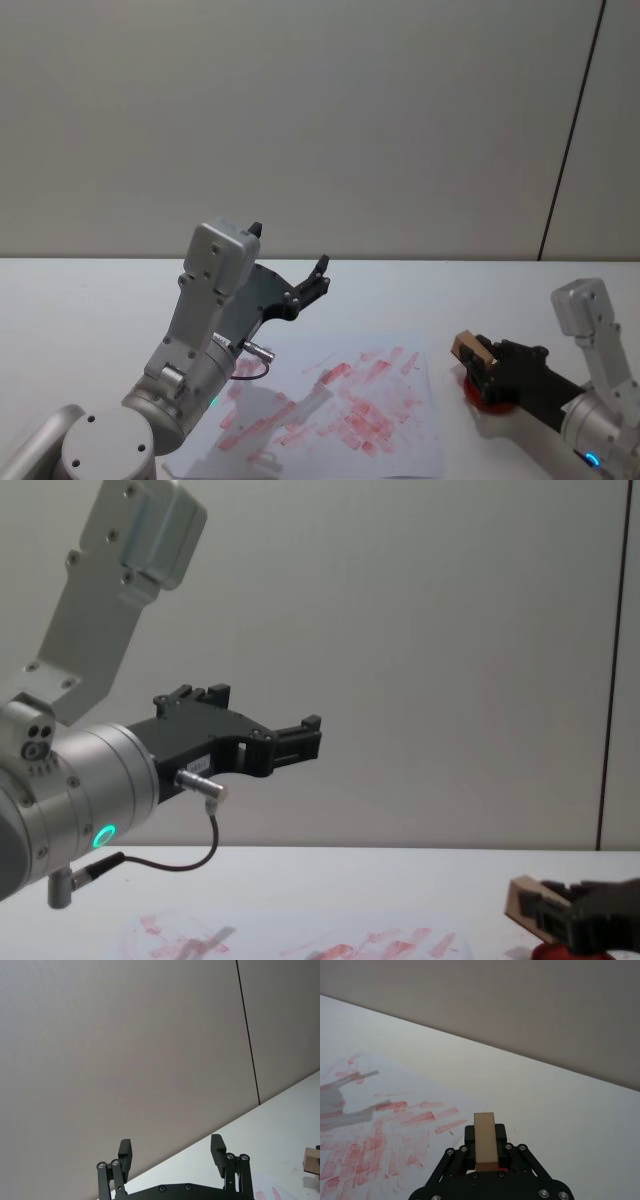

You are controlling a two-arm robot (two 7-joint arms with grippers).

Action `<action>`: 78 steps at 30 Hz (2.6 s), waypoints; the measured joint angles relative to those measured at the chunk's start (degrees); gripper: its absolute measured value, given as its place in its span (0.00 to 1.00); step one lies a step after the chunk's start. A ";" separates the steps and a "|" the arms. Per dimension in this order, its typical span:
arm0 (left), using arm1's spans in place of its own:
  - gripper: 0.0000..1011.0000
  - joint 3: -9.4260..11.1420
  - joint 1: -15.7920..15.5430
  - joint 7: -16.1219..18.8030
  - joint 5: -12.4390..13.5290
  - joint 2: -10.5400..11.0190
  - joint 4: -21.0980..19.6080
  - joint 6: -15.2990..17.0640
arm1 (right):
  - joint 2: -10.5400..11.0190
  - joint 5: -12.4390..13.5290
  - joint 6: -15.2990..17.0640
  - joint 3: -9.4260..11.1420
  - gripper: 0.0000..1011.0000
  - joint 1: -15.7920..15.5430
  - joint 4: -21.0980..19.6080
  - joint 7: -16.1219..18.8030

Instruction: Use the one hand to pick up the stamp and affix it onto the A4 paper.

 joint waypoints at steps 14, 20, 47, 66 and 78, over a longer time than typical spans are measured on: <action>0.99 0.00 0.00 0.00 0.00 0.00 0.00 0.00 | -1.17 -1.34 -1.52 -1.75 0.21 0.85 -1.83 4.52; 0.99 0.00 0.00 0.00 0.00 0.00 0.00 0.00 | -1.35 -2.36 -1.54 -2.84 0.21 0.39 -2.70 6.80; 0.99 0.00 0.00 0.00 0.00 0.00 0.00 0.00 | 1.26 -4.11 -0.75 -4.39 0.21 -3.24 -4.21 11.94; 0.99 0.00 0.00 0.01 0.00 0.00 0.00 0.00 | 1.78 -6.27 -1.09 -4.83 0.21 -3.04 -2.42 12.83; 0.99 0.00 0.00 0.01 0.00 0.00 0.00 0.00 | 1.74 -6.88 -1.11 -5.13 0.21 -2.64 -1.85 13.17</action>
